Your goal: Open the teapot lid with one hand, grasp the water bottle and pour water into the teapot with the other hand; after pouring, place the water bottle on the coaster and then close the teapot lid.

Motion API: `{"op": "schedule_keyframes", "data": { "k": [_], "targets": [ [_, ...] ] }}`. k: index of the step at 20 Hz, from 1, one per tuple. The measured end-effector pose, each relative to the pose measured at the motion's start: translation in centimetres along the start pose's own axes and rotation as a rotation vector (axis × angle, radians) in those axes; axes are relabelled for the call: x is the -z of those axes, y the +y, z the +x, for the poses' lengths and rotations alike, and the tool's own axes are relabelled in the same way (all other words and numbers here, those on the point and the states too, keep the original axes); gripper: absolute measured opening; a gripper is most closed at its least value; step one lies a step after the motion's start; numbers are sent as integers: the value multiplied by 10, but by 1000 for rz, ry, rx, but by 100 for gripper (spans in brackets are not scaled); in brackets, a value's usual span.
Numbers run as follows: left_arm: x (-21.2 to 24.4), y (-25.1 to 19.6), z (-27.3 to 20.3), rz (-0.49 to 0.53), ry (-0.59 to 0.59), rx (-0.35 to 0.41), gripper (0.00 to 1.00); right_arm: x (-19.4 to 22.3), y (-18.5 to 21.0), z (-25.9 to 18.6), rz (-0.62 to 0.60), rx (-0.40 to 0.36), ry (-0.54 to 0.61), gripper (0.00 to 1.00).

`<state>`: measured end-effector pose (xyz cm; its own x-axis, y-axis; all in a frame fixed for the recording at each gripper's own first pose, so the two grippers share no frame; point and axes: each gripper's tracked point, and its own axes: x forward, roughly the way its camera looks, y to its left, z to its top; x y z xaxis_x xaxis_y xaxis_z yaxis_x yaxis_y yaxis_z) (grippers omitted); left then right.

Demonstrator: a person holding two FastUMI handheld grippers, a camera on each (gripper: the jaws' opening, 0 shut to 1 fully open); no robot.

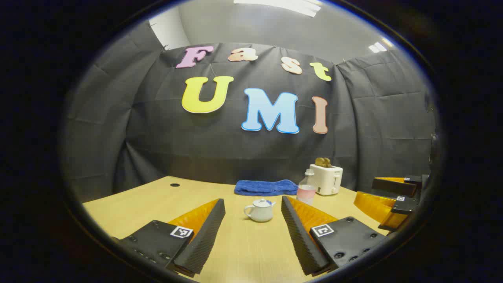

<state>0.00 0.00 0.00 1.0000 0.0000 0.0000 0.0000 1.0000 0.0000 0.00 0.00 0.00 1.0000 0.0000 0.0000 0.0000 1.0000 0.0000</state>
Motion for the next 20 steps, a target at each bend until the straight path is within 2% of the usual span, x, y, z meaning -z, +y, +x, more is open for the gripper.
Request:
{"op": "schedule_keyframes", "data": {
  "k": [4, 15, 20],
  "targets": [
    [6, 2, 7, -37, 14, 21, 95, 1, 4, 3, 10, 0, 14, 97],
    [1, 5, 8, -10, 0, 14, 94, -7, 5, 9, -3, 9, 11, 96],
    [6, 1, 24, 0, 14, 17, 94, -11, 5, 30, 2, -6, 9, 96]
  ]
}}
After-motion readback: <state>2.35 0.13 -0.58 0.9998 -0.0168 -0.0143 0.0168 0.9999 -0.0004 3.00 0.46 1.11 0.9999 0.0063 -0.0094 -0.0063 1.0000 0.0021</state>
